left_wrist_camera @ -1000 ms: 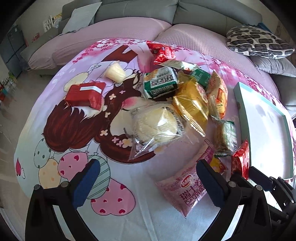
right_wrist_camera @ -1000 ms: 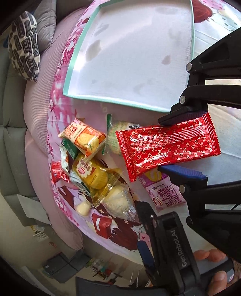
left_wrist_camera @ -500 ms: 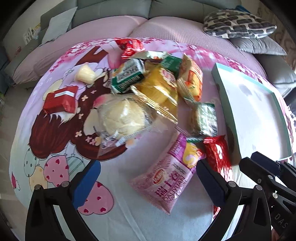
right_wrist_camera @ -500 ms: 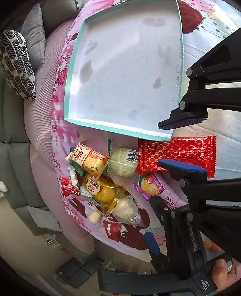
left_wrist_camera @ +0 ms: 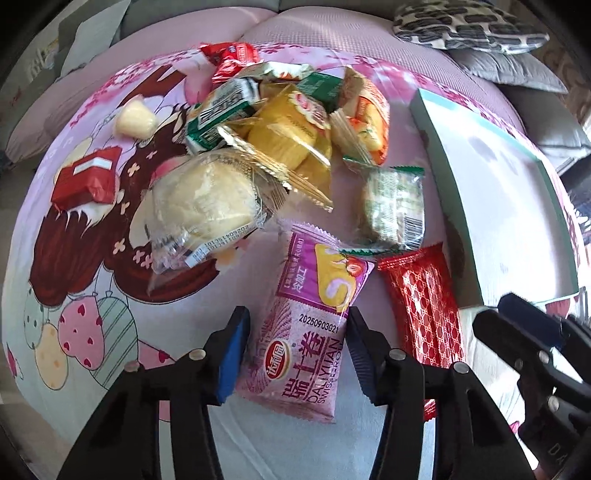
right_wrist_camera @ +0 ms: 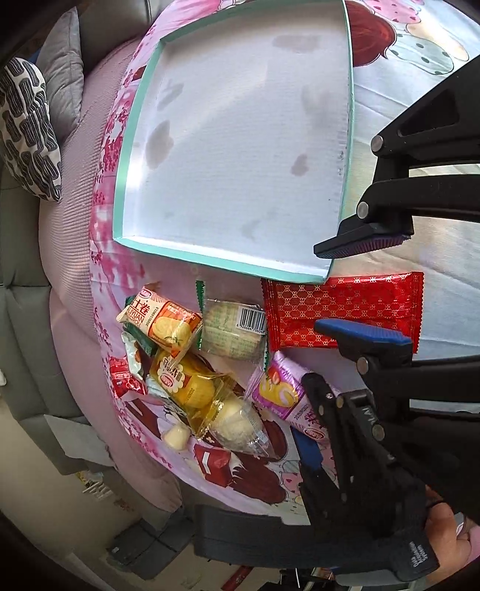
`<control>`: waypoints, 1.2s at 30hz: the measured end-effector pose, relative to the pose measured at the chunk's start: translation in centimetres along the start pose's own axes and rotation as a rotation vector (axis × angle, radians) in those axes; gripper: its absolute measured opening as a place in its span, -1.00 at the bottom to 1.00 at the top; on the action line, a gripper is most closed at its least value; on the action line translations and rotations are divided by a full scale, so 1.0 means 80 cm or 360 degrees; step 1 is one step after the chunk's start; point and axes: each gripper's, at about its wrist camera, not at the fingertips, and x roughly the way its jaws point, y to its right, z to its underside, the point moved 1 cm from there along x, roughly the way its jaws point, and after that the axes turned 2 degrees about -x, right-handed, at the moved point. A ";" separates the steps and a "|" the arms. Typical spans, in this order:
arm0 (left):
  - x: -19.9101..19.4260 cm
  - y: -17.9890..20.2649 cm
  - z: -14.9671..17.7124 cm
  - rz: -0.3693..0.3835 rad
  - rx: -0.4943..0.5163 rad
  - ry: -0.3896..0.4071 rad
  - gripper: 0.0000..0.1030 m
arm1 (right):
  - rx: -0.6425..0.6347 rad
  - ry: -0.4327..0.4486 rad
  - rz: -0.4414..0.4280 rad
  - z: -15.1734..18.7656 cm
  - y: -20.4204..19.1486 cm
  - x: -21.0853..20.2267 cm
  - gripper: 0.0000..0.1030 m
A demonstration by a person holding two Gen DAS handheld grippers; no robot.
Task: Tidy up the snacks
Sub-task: 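Lift the red wafer pack with the right gripper while the left gripper grasps the pink swiss roll pack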
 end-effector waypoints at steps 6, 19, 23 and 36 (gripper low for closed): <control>-0.001 -0.023 -0.007 0.0029 -0.0107 0.0003 -0.02 | -0.0070 -0.0096 -0.0025 0.010 -0.017 0.012 -0.28; -0.007 -0.020 0.001 0.0021 -0.0120 0.0006 -0.02 | -0.0083 -0.0230 0.0005 0.013 -0.023 0.053 0.15; -0.007 -0.021 -0.002 0.0021 -0.0118 0.0007 -0.02 | -0.0141 -0.0231 0.0005 0.013 -0.036 0.056 0.17; -0.005 -0.021 -0.002 0.0013 -0.0114 0.0006 -0.02 | -0.0239 -0.0250 0.0054 0.017 -0.056 0.065 0.22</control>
